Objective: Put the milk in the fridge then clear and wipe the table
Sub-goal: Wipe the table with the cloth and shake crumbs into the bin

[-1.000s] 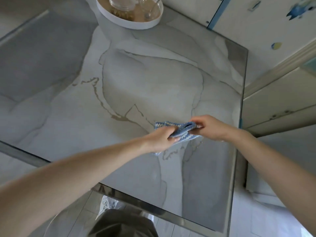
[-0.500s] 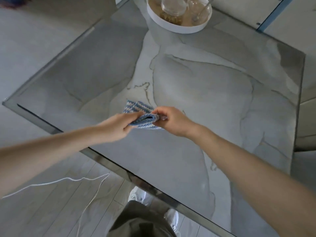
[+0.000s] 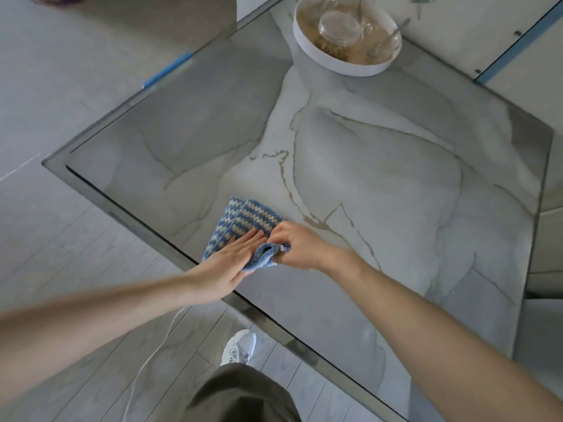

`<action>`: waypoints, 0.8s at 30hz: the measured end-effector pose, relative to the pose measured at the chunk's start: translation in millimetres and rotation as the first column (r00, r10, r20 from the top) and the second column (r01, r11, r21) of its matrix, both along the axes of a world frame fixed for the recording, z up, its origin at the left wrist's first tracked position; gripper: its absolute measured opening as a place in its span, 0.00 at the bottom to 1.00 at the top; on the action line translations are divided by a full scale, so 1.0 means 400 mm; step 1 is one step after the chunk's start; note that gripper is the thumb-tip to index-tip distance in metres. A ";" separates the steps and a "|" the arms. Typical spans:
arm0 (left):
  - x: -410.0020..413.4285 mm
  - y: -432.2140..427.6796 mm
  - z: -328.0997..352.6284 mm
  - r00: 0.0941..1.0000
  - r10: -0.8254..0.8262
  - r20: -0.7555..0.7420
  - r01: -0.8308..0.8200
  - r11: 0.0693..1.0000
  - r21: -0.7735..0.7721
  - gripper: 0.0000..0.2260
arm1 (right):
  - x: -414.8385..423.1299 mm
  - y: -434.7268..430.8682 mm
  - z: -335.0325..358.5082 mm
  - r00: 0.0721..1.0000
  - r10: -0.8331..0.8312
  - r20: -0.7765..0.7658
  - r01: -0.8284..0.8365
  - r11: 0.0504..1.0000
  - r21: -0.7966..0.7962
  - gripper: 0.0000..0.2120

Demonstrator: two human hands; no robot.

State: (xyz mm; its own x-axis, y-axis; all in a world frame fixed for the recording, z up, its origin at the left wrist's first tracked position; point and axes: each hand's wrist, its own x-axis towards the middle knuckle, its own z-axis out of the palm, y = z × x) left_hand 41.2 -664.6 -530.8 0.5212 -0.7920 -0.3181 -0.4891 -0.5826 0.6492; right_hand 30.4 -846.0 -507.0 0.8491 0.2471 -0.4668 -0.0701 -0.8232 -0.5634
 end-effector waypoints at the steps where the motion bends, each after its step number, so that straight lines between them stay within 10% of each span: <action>1: -0.019 -0.004 0.000 1.000 0.002 0.008 -0.002 1.000 0.001 0.26 | -0.017 -0.003 0.003 1.000 0.014 -0.001 -0.014 1.000 -0.006 0.11; 24: -0.439 -0.416 -0.016 0.962 0.272 -0.033 -0.274 0.958 -0.088 0.26 | -0.349 -0.323 0.033 0.996 0.085 0.014 -0.073 0.920 -0.384 0.14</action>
State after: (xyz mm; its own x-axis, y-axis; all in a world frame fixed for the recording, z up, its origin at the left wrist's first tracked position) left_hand -134.4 -831.0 -537.1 0.7159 -0.6462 -0.2643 -0.3053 -0.6302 0.7139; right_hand -109.3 -975.3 -493.9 0.8489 0.1217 -0.5144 0.0161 -0.9786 -0.2049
